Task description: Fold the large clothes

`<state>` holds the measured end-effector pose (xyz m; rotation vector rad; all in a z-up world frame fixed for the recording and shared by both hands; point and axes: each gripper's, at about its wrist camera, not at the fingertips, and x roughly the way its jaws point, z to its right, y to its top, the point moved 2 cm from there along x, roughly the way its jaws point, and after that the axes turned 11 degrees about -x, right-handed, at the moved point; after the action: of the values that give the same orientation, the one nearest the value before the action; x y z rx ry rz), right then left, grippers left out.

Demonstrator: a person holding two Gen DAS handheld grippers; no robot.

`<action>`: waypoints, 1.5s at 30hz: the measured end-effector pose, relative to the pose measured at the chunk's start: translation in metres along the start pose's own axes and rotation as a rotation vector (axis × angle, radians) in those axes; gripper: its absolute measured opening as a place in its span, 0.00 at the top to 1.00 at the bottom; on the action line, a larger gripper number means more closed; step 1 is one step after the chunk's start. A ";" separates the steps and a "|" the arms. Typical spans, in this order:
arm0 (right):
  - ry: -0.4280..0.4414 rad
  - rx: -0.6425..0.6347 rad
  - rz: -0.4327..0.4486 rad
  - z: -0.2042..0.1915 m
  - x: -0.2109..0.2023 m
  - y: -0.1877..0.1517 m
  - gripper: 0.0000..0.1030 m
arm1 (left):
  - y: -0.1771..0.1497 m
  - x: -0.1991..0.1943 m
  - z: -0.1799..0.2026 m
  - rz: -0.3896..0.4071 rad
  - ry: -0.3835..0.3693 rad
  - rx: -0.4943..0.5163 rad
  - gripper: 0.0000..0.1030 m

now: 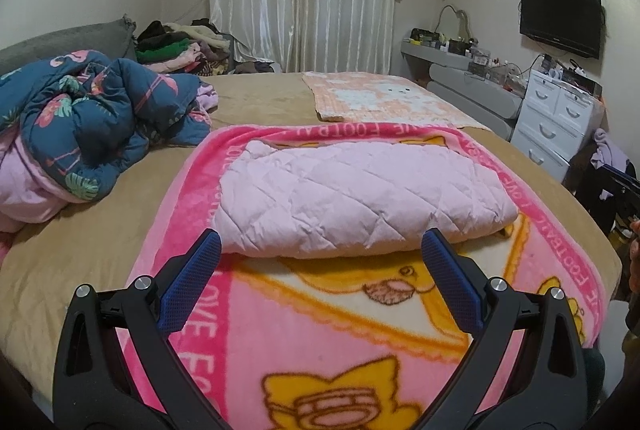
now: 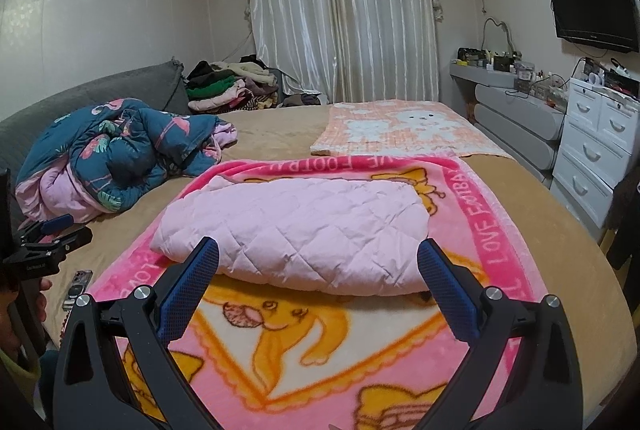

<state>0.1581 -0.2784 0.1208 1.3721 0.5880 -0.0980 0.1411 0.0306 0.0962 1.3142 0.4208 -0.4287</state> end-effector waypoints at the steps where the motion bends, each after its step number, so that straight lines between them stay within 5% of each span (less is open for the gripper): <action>1: 0.000 0.001 0.002 -0.001 0.000 -0.002 0.04 | -0.003 0.000 0.000 0.000 0.001 0.002 0.09; 22: 0.002 -0.021 -0.033 -0.019 0.008 -0.039 0.04 | -0.041 0.020 -0.013 -0.098 0.006 -0.039 0.09; 45: -0.021 0.131 -0.168 -0.004 0.060 -0.098 0.04 | -0.073 0.067 -0.022 -0.214 0.021 -0.095 0.09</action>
<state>0.1690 -0.2803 0.0063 1.4442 0.6884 -0.2906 0.1585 0.0337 -0.0041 1.1868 0.5952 -0.5666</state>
